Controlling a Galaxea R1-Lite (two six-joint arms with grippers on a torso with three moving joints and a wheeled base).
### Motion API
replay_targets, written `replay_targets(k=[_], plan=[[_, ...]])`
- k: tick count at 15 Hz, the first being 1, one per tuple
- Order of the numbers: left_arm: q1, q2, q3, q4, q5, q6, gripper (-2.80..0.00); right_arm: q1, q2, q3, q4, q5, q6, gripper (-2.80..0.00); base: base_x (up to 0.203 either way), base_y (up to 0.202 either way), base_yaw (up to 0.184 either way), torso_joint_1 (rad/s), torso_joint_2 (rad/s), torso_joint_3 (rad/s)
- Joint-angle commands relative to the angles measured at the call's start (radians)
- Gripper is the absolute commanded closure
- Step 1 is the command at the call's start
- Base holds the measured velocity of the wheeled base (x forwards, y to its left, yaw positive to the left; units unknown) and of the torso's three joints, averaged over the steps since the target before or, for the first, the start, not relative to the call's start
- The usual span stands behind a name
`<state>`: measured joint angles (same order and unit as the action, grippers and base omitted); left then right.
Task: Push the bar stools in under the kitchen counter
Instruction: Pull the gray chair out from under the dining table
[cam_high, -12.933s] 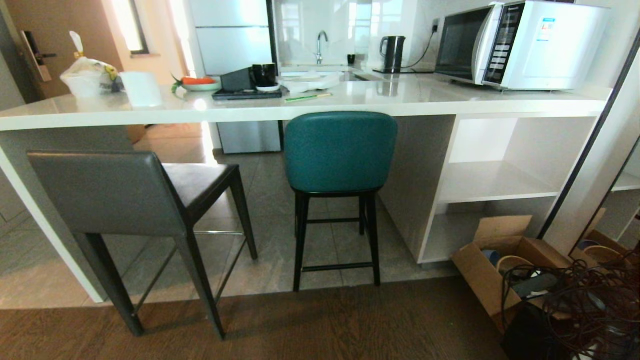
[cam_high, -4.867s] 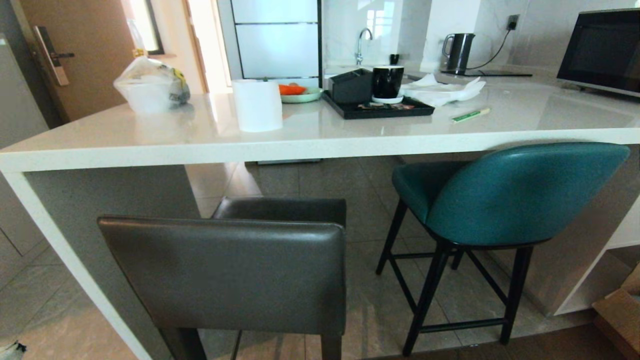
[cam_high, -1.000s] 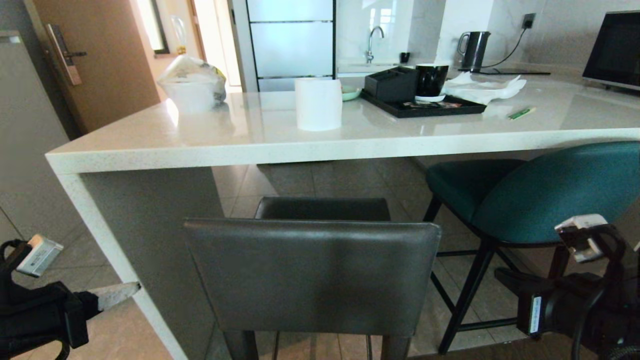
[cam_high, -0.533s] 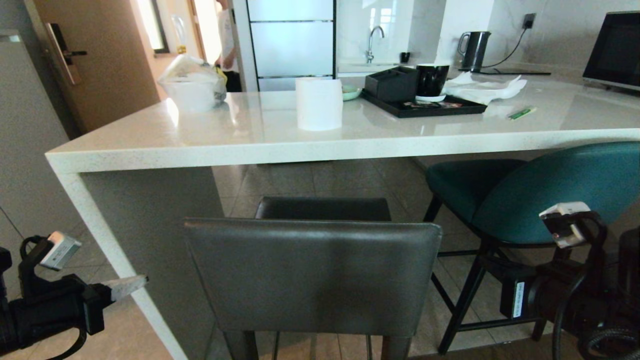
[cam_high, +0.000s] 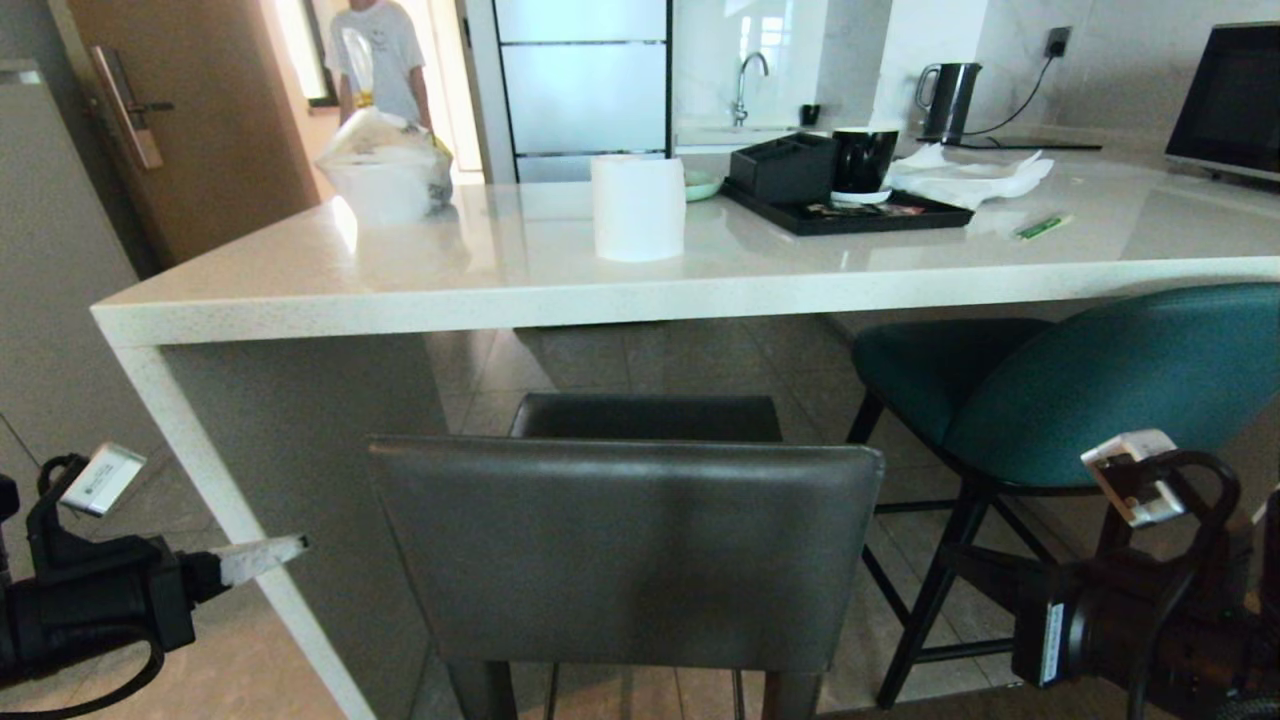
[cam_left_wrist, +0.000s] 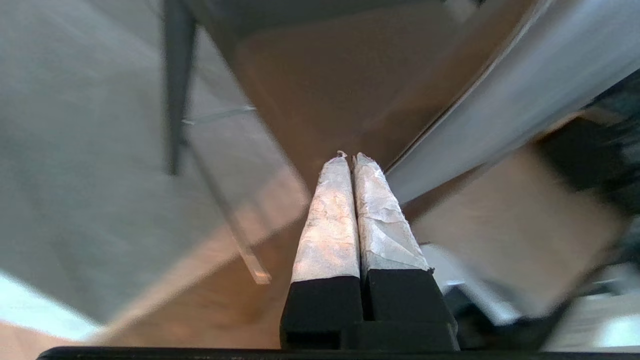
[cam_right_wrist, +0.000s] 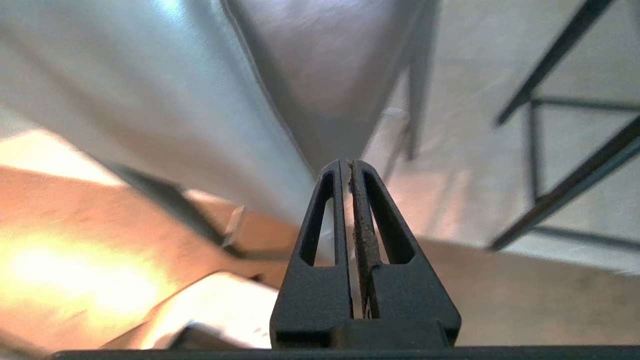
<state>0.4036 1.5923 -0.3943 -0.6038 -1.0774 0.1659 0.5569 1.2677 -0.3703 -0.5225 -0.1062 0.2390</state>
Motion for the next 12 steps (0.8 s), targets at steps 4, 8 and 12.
replay_targets(k=[4,8,12], plan=[[-0.031,-0.047,-0.096,0.189,-0.026,-0.026,-2.8,-0.003,0.006,-0.013,0.044,0.066,0.058,-2.8,0.0,0.0,0.0,0.0,0.0,0.0],[-0.024,-0.051,-0.091,0.185,-0.097,-0.014,-2.8,-0.004,-0.013,-0.004,0.035,0.076,0.069,-2.8,0.0,0.0,0.0,0.0,0.0,0.0],[0.063,0.061,-0.082,-0.005,-0.413,-0.007,-2.8,-0.024,-0.021,0.148,-0.22,0.343,0.074,-2.8,0.0,0.0,0.0,0.0,0.0,0.0]])
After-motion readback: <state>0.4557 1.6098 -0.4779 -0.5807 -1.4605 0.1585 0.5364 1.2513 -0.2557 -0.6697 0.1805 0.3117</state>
